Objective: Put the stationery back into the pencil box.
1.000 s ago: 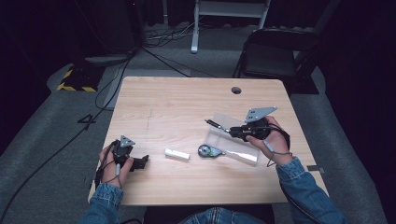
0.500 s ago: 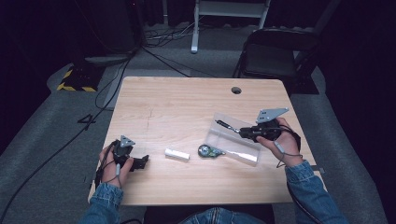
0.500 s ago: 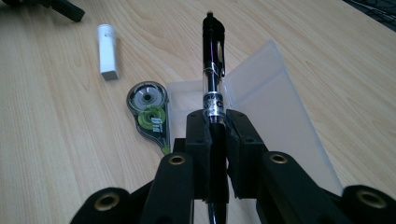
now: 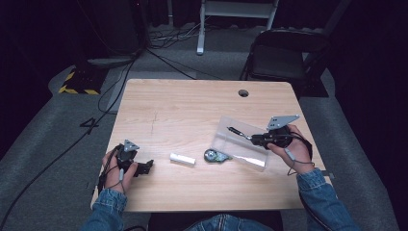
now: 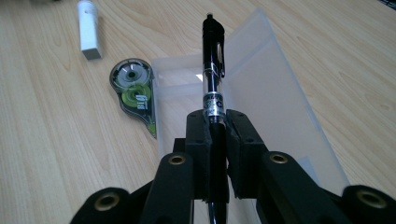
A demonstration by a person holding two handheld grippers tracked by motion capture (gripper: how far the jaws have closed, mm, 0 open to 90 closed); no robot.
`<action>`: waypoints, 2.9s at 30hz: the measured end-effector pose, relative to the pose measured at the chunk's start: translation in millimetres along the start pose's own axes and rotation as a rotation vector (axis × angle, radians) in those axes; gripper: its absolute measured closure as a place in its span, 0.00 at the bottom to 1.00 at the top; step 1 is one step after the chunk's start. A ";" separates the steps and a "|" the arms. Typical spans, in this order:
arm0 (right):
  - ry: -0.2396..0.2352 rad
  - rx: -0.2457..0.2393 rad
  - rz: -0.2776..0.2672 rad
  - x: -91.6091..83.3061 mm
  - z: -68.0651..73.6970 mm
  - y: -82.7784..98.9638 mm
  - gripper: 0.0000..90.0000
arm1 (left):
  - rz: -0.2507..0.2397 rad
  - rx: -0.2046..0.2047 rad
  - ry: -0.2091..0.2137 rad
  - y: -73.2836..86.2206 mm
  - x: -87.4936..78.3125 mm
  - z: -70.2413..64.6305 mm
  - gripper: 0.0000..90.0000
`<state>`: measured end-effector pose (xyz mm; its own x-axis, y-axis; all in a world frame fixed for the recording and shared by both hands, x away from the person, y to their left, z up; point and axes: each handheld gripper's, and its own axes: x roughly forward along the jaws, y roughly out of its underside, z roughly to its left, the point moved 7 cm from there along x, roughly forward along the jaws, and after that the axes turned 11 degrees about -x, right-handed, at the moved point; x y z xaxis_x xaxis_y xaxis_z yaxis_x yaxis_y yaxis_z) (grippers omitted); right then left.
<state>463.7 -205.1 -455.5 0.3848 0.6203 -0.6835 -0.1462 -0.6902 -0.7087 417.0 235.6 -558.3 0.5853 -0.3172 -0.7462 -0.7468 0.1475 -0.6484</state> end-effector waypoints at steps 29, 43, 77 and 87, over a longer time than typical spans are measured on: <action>0.016 -0.043 0.191 26.8 9.1 41.6 0.89 | -0.002 0.001 0.001 -0.4 0.6 -0.4 0.00; 0.017 -0.056 0.207 33.4 8.0 46.5 0.89 | -0.002 0.001 0.000 -0.4 0.6 -0.4 0.00; 0.059 -0.078 0.243 36.1 6.2 49.5 0.86 | -0.002 0.001 0.001 -0.4 0.6 -0.4 0.00; 0.053 -0.034 0.168 30.5 7.7 38.4 0.77 | -0.002 0.000 0.001 -0.4 0.6 -0.5 0.00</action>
<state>462.8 -209.9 -504.9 0.4055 0.4752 -0.7809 -0.1818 -0.7953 -0.5784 417.5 234.9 -558.5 0.5867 -0.3182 -0.7446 -0.7454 0.1472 -0.6502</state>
